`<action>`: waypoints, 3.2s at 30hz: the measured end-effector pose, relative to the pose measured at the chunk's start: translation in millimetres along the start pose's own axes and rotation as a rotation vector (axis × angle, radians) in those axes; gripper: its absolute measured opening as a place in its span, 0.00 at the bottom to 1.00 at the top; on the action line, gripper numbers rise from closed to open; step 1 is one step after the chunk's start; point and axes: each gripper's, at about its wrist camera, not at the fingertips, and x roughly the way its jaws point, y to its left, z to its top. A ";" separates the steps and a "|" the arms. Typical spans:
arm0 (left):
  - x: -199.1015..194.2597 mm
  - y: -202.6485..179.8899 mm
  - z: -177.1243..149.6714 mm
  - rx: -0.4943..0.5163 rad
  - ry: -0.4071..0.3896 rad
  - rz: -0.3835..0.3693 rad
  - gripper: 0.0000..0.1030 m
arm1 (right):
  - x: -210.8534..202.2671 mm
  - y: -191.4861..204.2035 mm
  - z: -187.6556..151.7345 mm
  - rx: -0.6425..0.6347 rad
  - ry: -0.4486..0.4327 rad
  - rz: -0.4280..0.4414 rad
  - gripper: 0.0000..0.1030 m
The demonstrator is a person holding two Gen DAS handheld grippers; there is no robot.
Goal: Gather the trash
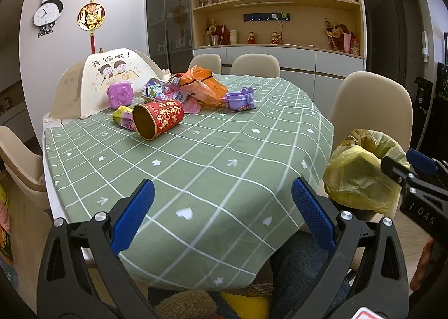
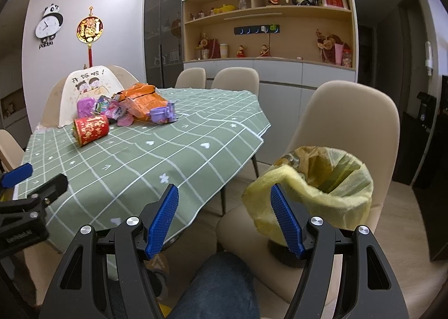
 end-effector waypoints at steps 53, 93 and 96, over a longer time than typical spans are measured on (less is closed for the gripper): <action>165.6 255.1 67.3 -0.373 0.331 -0.167 0.24 | 173.8 236.0 114.0 -0.236 0.183 0.462 0.63; 143.2 208.6 85.3 -0.295 0.260 -0.231 0.24 | 215.0 219.7 136.0 -0.281 0.170 0.394 0.07; 140.8 195.2 92.2 -0.271 0.249 -0.238 0.24 | 205.7 200.9 137.6 -0.265 0.150 0.381 0.07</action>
